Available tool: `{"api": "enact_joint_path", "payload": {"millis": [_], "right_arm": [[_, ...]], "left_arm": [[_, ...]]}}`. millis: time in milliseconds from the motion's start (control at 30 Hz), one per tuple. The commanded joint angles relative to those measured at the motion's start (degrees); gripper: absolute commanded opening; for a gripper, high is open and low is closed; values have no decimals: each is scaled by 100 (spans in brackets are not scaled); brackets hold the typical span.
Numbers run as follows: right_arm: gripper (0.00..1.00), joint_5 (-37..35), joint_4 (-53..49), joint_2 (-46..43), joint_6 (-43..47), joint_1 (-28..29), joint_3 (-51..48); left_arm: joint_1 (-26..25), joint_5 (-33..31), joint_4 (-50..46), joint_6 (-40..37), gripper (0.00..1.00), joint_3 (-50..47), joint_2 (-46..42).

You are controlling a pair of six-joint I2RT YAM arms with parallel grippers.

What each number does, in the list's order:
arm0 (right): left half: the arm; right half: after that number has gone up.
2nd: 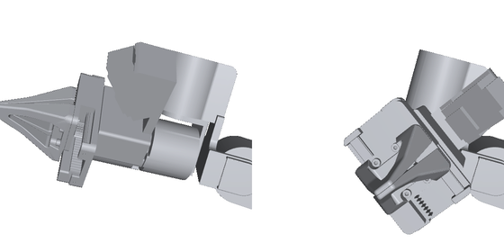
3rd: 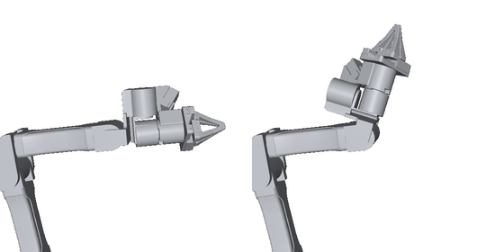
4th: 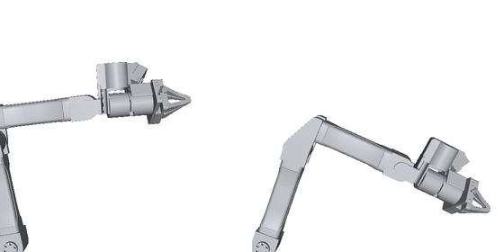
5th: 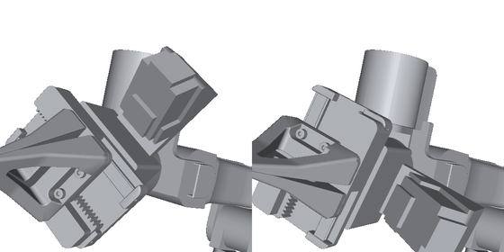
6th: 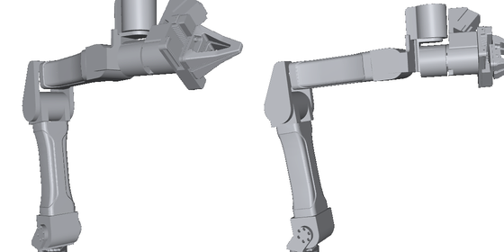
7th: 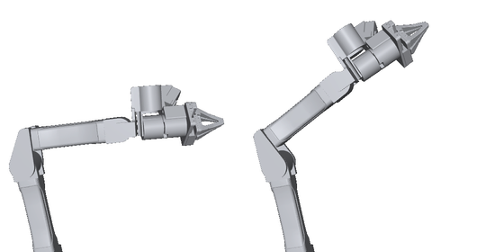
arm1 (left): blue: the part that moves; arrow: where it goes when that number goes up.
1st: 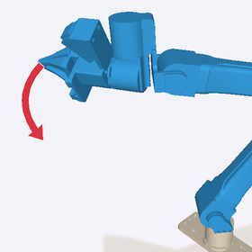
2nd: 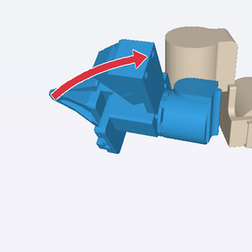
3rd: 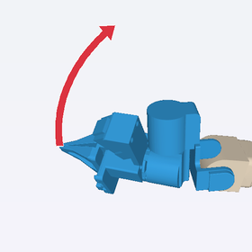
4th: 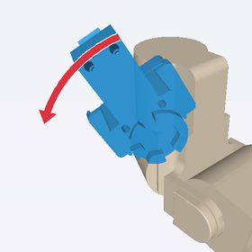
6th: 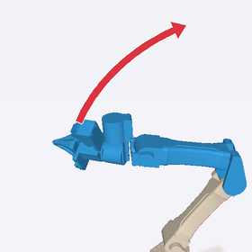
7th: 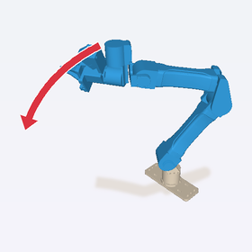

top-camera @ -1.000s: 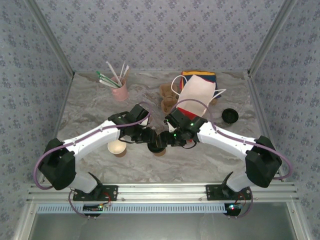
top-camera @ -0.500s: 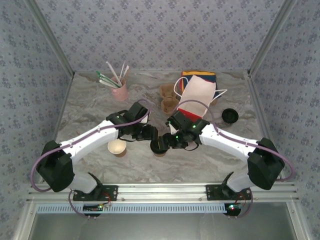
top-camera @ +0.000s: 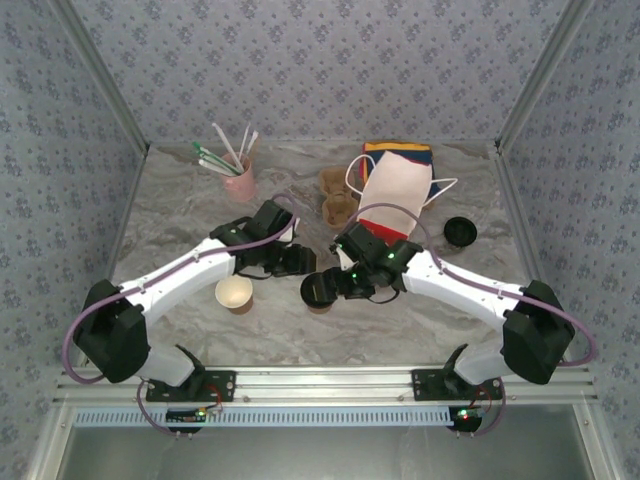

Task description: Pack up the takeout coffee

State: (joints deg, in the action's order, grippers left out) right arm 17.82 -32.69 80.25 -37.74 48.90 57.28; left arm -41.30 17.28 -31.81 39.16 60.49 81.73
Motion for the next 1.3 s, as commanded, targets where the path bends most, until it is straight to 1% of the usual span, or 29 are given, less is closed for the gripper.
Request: {"api": "enact_joint_path", "payload": {"millis": [0,133,300,567,800,1267], "right_arm": [[66,103,40,71,-94,41,-61],[65,83,81,175,-83,34,-88],[61,64,60,276,-50,-15,-176],[57,-48,-52,356,37,-36,-314],[57,-146,-141,361,73,-15,-288],[55,-218,-137,669,111,92,-493]], "left_arm": [[10,184,135,-145,43,-92,65],[16,205,154,-146,43,-248,38],[18,206,130,-145,41,-461,-22],[10,204,225,-78,40,-719,-46],[10,174,204,-78,40,-785,-71],[10,160,342,30,39,-1146,-85]]}}
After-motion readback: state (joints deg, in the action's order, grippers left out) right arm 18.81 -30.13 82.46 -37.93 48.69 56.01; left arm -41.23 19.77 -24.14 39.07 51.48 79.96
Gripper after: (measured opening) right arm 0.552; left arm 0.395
